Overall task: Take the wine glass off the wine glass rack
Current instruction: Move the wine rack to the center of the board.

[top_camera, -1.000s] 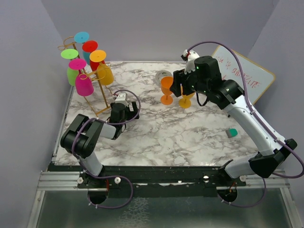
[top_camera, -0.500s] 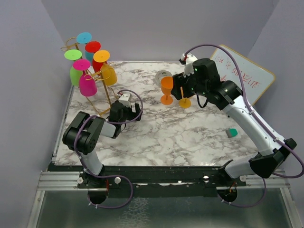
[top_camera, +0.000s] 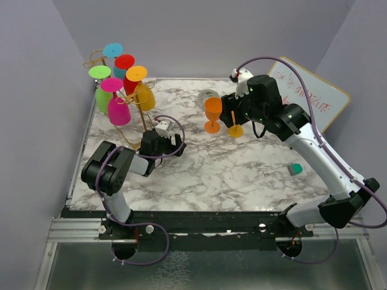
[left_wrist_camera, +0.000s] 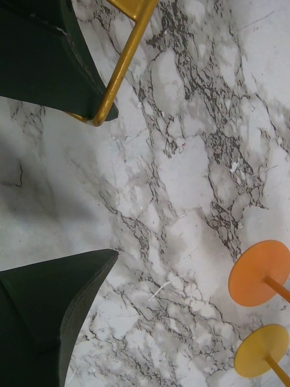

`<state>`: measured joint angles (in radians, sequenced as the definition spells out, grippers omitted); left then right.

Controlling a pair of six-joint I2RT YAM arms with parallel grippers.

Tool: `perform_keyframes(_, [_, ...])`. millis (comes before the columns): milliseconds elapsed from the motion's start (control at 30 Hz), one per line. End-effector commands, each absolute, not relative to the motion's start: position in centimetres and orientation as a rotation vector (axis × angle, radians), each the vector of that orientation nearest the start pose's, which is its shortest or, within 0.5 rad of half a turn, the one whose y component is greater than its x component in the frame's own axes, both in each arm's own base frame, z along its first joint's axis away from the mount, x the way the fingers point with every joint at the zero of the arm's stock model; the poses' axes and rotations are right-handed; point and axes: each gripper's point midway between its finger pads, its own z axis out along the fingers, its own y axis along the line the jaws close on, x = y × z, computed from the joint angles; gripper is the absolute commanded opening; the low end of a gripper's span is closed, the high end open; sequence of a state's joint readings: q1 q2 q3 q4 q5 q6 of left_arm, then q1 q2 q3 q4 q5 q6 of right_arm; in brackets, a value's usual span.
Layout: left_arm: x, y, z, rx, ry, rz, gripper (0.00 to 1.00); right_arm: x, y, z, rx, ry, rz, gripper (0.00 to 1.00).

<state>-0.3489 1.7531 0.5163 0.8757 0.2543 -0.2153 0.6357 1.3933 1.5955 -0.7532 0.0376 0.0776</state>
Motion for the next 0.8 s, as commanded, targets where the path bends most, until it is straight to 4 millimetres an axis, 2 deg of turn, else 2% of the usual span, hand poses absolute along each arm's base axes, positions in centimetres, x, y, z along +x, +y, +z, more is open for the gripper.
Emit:
perform_keyframes(0, [35.8,-21.4,3.2,0.380,1.948,-0.704,0.87,31.5,22.3,31.8,-0.567,2.055,0.346,0.67])
perform_keyframes(233, [34.7,-23.1,3.0,0.420,1.951,-0.746,0.88,31.6,22.4,31.7,-0.563,2.056,0.347,0.67])
perform_keyframes(400, [34.7,-24.0,2.9,0.382,1.968,-0.756,0.88,31.6,22.3,31.6,-0.556,2.060,0.342,0.67])
perform_keyframes(767, [34.9,-27.4,3.1,0.363,1.967,-0.801,0.89,31.6,22.2,31.4,-0.543,2.065,0.340,0.67])
